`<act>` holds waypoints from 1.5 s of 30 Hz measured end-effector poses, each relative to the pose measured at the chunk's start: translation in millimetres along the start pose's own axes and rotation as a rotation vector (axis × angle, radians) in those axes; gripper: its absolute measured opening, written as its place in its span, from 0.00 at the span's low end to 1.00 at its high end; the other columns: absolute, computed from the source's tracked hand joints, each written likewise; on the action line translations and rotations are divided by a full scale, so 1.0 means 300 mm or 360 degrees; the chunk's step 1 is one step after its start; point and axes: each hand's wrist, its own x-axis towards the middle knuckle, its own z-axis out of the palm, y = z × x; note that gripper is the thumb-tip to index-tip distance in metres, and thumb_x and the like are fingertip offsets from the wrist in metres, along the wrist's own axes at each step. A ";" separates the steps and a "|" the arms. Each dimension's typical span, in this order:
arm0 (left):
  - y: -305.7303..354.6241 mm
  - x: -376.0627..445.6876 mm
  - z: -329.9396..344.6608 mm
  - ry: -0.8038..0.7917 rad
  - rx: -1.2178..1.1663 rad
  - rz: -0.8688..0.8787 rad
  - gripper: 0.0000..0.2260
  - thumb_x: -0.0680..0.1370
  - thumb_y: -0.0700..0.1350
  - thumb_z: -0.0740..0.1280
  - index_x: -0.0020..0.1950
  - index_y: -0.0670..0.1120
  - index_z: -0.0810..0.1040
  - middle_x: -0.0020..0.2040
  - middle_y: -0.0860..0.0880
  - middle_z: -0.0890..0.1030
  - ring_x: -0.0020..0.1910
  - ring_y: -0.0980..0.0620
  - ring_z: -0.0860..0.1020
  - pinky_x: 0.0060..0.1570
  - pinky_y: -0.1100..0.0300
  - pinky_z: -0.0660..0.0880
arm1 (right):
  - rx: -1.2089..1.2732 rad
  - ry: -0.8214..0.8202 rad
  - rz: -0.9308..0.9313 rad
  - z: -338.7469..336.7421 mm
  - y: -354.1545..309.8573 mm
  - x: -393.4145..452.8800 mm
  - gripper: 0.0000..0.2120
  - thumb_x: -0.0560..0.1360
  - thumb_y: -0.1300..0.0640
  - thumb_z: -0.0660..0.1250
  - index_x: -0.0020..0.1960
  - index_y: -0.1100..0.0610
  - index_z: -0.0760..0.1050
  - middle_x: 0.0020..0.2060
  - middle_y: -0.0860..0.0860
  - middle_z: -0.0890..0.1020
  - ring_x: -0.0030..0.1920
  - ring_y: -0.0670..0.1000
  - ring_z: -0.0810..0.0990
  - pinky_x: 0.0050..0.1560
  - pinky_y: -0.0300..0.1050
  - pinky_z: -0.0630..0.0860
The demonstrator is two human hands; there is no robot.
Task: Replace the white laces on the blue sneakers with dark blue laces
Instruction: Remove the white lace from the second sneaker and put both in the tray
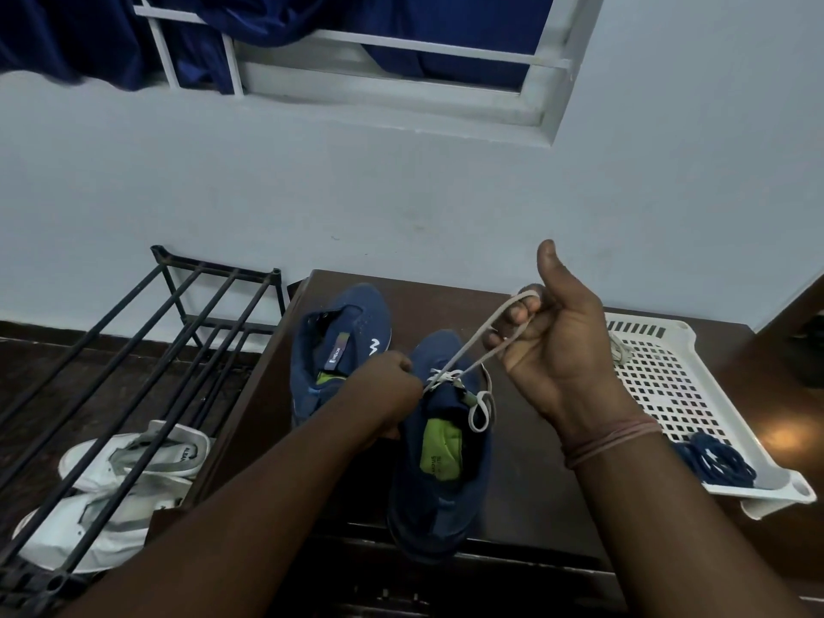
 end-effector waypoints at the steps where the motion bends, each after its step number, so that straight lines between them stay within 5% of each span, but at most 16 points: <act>1: 0.005 -0.011 0.001 0.0003 0.0080 0.0032 0.17 0.73 0.38 0.61 0.60 0.50 0.77 0.55 0.41 0.80 0.51 0.39 0.81 0.48 0.41 0.83 | -0.0032 -0.0025 0.0080 -0.001 -0.003 -0.003 0.26 0.74 0.37 0.67 0.32 0.58 0.71 0.21 0.50 0.63 0.26 0.50 0.60 0.34 0.44 0.64; 4: -0.008 -0.006 0.008 0.0015 0.0271 0.0129 0.21 0.74 0.40 0.62 0.66 0.53 0.76 0.59 0.43 0.80 0.53 0.41 0.81 0.54 0.45 0.81 | -0.0140 -0.0140 0.0187 0.000 -0.014 -0.009 0.28 0.74 0.34 0.66 0.39 0.62 0.79 0.17 0.49 0.58 0.24 0.49 0.55 0.34 0.45 0.63; 6: -0.014 0.000 0.007 0.0036 0.0336 0.0200 0.22 0.75 0.41 0.63 0.68 0.55 0.75 0.62 0.46 0.80 0.55 0.43 0.80 0.56 0.48 0.80 | -0.0133 -0.0287 0.0089 0.001 -0.016 -0.014 0.28 0.75 0.37 0.66 0.33 0.61 0.75 0.16 0.50 0.59 0.23 0.50 0.56 0.34 0.46 0.63; 11: -0.006 -0.004 0.008 -0.0032 0.0447 0.0419 0.15 0.74 0.38 0.66 0.54 0.56 0.80 0.52 0.48 0.80 0.45 0.50 0.78 0.41 0.59 0.75 | -0.0173 -0.0519 0.0080 -0.009 -0.028 -0.023 0.30 0.74 0.36 0.65 0.26 0.59 0.71 0.13 0.51 0.61 0.21 0.51 0.57 0.30 0.45 0.61; 16: 0.007 -0.017 0.007 -0.0035 0.0466 0.0429 0.16 0.64 0.46 0.62 0.49 0.55 0.80 0.52 0.47 0.82 0.48 0.46 0.81 0.49 0.50 0.80 | -0.0269 -0.0494 0.0236 -0.022 -0.045 -0.011 0.35 0.78 0.35 0.59 0.54 0.69 0.81 0.13 0.48 0.59 0.17 0.46 0.53 0.26 0.41 0.52; 21: -0.002 -0.014 0.010 -0.0032 0.0528 0.0498 0.09 0.70 0.45 0.66 0.48 0.56 0.78 0.57 0.47 0.77 0.48 0.46 0.80 0.50 0.54 0.79 | -0.0059 -0.0568 -0.0009 -0.004 -0.045 -0.019 0.29 0.81 0.42 0.58 0.31 0.60 0.78 0.15 0.50 0.61 0.20 0.47 0.56 0.29 0.43 0.60; 25: -0.029 0.023 0.034 0.0044 0.0703 0.0577 0.14 0.73 0.38 0.65 0.52 0.55 0.77 0.58 0.47 0.72 0.49 0.45 0.78 0.51 0.56 0.76 | -0.0049 -0.0715 -0.0144 0.012 -0.068 -0.044 0.33 0.79 0.40 0.57 0.23 0.61 0.71 0.14 0.51 0.63 0.20 0.49 0.57 0.29 0.44 0.55; 28: -0.042 0.011 0.051 0.0106 0.0802 0.0626 0.11 0.75 0.43 0.68 0.54 0.57 0.74 0.58 0.48 0.70 0.51 0.44 0.78 0.56 0.49 0.77 | -0.0378 -0.0656 -0.0205 -0.003 -0.073 -0.034 0.32 0.78 0.40 0.63 0.22 0.59 0.67 0.15 0.52 0.60 0.19 0.50 0.56 0.27 0.45 0.54; 32: -0.076 0.040 0.092 0.0172 0.1013 0.0841 0.11 0.77 0.51 0.65 0.59 0.54 0.73 0.57 0.48 0.71 0.50 0.44 0.76 0.54 0.51 0.77 | -0.1043 -0.0730 -0.0102 -0.018 -0.026 -0.046 0.20 0.78 0.48 0.66 0.39 0.63 0.82 0.28 0.60 0.79 0.29 0.55 0.75 0.35 0.43 0.75; 35: -0.079 0.102 0.103 0.0288 0.0845 0.0787 0.02 0.75 0.47 0.62 0.46 0.52 0.74 0.48 0.49 0.73 0.46 0.50 0.73 0.52 0.54 0.75 | -0.1592 -0.0667 -0.0050 -0.023 0.014 -0.044 0.14 0.79 0.53 0.67 0.45 0.64 0.82 0.37 0.60 0.84 0.36 0.52 0.79 0.41 0.46 0.78; 38: -0.041 0.077 0.077 0.0268 0.0516 0.0694 0.07 0.73 0.40 0.64 0.37 0.50 0.73 0.45 0.43 0.75 0.44 0.46 0.74 0.44 0.55 0.73 | -0.2427 -0.0338 -0.0070 -0.072 0.060 -0.005 0.08 0.75 0.52 0.71 0.41 0.56 0.80 0.35 0.49 0.83 0.36 0.46 0.80 0.43 0.49 0.80; 41: -0.027 0.062 0.060 0.0223 0.0050 0.0476 0.03 0.74 0.39 0.66 0.42 0.45 0.77 0.37 0.49 0.77 0.35 0.52 0.73 0.32 0.60 0.67 | -0.2519 -0.0266 0.0244 -0.102 0.078 0.004 0.08 0.73 0.50 0.73 0.45 0.54 0.79 0.38 0.49 0.84 0.38 0.47 0.82 0.41 0.46 0.80; 45: -0.014 0.056 0.062 0.0147 -0.0294 0.0359 0.07 0.75 0.37 0.66 0.49 0.48 0.76 0.40 0.49 0.78 0.35 0.53 0.74 0.35 0.60 0.68 | -0.2431 -0.0291 0.0341 -0.096 0.073 0.005 0.02 0.74 0.57 0.70 0.46 0.55 0.80 0.39 0.52 0.84 0.42 0.52 0.84 0.47 0.55 0.83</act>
